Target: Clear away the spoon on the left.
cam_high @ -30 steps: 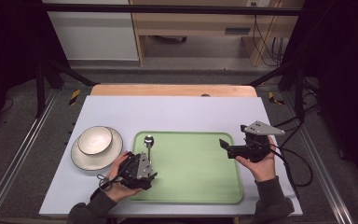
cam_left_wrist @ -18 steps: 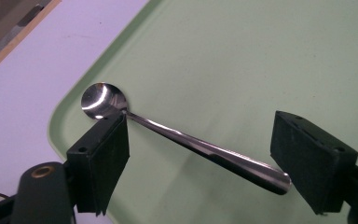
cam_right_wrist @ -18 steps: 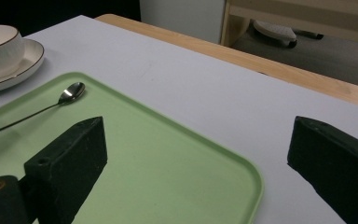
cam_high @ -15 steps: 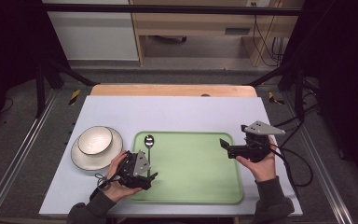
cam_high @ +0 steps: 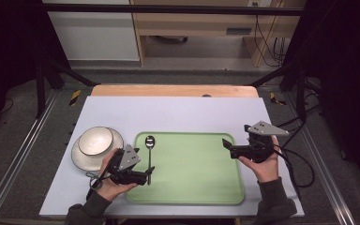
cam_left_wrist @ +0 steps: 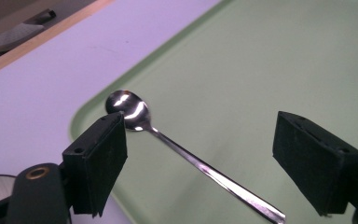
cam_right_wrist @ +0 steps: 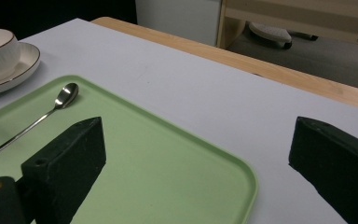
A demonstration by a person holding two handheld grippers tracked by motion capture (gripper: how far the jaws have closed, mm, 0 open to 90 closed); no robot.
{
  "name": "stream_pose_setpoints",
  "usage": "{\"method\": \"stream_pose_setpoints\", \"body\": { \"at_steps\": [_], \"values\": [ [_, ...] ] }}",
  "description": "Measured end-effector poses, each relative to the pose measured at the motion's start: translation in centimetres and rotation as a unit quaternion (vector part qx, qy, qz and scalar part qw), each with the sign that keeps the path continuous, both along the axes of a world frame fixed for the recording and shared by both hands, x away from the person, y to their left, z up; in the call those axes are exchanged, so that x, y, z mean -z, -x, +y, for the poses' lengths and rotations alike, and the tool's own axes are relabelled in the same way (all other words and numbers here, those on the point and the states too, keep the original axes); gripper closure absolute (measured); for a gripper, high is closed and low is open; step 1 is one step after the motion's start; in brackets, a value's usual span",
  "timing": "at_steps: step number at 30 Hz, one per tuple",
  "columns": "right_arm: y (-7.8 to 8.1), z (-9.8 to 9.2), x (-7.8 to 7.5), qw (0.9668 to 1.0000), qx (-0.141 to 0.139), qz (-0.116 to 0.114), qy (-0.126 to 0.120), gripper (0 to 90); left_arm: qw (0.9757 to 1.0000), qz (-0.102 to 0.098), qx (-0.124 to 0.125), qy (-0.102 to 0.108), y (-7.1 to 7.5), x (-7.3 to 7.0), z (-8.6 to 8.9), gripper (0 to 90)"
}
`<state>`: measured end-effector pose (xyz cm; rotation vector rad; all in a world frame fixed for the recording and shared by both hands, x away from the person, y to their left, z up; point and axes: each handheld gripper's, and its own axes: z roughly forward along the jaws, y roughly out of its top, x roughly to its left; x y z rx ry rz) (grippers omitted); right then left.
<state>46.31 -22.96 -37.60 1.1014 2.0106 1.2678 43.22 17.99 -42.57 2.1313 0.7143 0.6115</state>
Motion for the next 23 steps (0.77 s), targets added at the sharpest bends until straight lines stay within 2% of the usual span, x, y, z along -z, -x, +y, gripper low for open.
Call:
{"method": "stream_pose_setpoints", "body": {
  "at_steps": [3,9,17,23],
  "values": [
    [0.0,-0.1,-0.1,1.0000,0.004,0.000,-0.002,3.4,0.9996,-0.005,-0.017,0.023,-0.1,-0.4,0.8,17.5],
    [0.1,-0.3,-0.2,1.0000,0.009,-0.002,-0.001,2.8,0.9975,-0.016,-0.043,0.054,0.0,-1.2,2.2,17.8],
    [0.1,-0.6,-0.3,0.9999,0.015,-0.001,-0.001,2.3,0.9938,-0.029,-0.068,0.083,0.1,-1.8,3.7,17.9],
    [0.2,-1.2,-0.2,0.9997,0.023,-0.002,-0.011,2.9,0.9912,-0.037,-0.084,0.095,0.1,-2.2,4.7,18.0]
  ]
}}
